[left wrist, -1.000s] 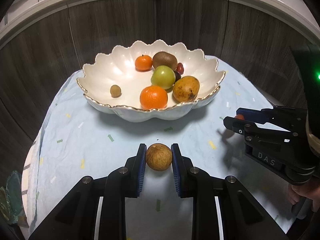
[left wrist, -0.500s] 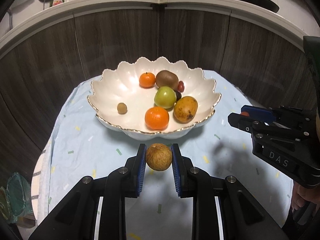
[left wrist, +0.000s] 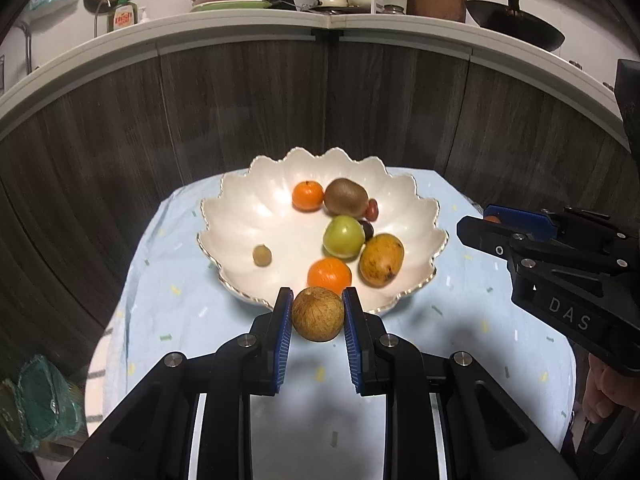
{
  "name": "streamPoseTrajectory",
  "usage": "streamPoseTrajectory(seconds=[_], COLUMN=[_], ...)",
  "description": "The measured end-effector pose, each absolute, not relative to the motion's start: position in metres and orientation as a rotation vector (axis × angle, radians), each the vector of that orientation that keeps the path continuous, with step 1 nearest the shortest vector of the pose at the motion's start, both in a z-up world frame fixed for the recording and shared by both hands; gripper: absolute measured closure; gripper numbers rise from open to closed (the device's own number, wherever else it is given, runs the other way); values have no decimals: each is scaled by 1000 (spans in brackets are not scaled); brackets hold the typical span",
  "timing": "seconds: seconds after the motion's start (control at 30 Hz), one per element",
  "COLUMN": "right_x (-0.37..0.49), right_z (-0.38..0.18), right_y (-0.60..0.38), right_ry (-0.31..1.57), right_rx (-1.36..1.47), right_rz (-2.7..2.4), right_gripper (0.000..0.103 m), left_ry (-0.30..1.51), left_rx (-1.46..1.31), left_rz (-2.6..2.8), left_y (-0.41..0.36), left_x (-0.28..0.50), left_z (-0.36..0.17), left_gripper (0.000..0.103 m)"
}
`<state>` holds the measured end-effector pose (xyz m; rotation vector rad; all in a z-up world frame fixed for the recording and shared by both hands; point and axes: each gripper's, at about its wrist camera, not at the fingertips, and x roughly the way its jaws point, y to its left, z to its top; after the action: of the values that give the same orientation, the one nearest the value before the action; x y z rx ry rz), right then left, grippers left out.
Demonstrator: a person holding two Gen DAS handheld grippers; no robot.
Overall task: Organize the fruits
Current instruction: 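Carry the brown fruit over the bowl with left gripper while right gripper carries the date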
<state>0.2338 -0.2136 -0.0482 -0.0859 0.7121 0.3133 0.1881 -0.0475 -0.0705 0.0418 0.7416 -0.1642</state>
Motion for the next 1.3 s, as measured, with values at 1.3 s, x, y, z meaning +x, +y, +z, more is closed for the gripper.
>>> streamPoseTrajectory(seconds=[1.3], right_x=[329], right_z=[-55], right_y=[-184], right_ry=[746], right_rx=[-43], right_rz=[293], right_gripper=[74], left_ry=[744], left_rx=[44], left_rz=[-147], left_y=[-5], left_x=[299], left_z=[-71], left_gripper=[78])
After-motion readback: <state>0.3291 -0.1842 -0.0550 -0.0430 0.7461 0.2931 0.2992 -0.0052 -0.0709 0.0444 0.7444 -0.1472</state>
